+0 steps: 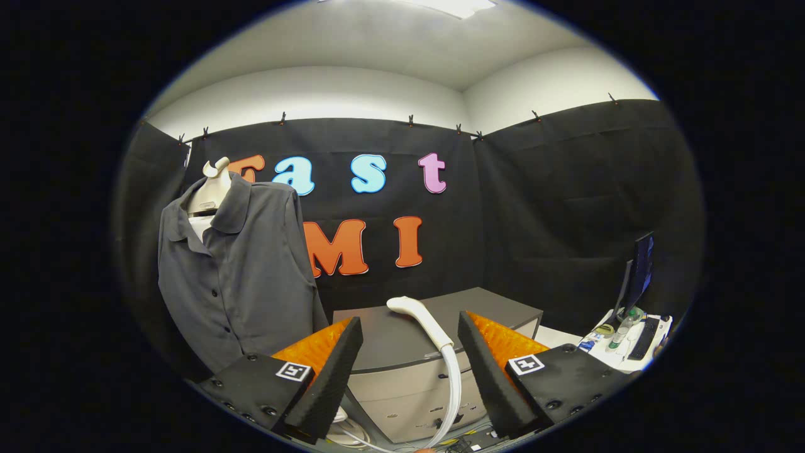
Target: Iron the clothes twice with a garment steamer, once on the left side and once on the right side.
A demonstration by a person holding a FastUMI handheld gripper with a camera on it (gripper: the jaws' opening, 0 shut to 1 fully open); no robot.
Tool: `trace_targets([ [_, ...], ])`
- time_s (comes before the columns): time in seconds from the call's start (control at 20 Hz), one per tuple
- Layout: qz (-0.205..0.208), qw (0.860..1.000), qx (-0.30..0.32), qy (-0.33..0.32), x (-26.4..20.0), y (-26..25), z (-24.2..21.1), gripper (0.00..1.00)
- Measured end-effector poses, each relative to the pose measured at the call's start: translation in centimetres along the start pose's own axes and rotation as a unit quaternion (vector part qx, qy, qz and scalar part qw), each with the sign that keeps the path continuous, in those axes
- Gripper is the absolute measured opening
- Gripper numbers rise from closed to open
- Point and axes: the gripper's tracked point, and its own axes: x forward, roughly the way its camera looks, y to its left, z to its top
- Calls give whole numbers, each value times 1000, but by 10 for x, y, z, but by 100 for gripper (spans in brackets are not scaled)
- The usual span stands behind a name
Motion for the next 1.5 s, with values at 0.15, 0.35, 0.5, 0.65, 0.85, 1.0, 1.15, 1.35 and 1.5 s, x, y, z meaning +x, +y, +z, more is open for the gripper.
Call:
trace_targets([
  [0.15, 12, 999, -13, 28, 22, -8, -6, 98],
  [0.35, 26, 997, -28, 70, 62, -22, -10, 98],
  [0.5, 43, 994, -28, 98, 95, -26, -13, 98],
  [0.65, 59, 989, -31, 129, 129, -29, -21, 98],
  [0.85, 87, 980, -38, 173, 177, -28, -34, 98],
  [1.0, 107, 971, -51, 208, 206, -23, -48, 98],
  [1.15, 124, 958, -64, 249, 231, -19, -67, 99],
  [1.35, 121, 945, -75, 294, 277, -21, -94, 98],
  [1.5, 111, 938, -78, 320, 302, -30, -110, 98],
])
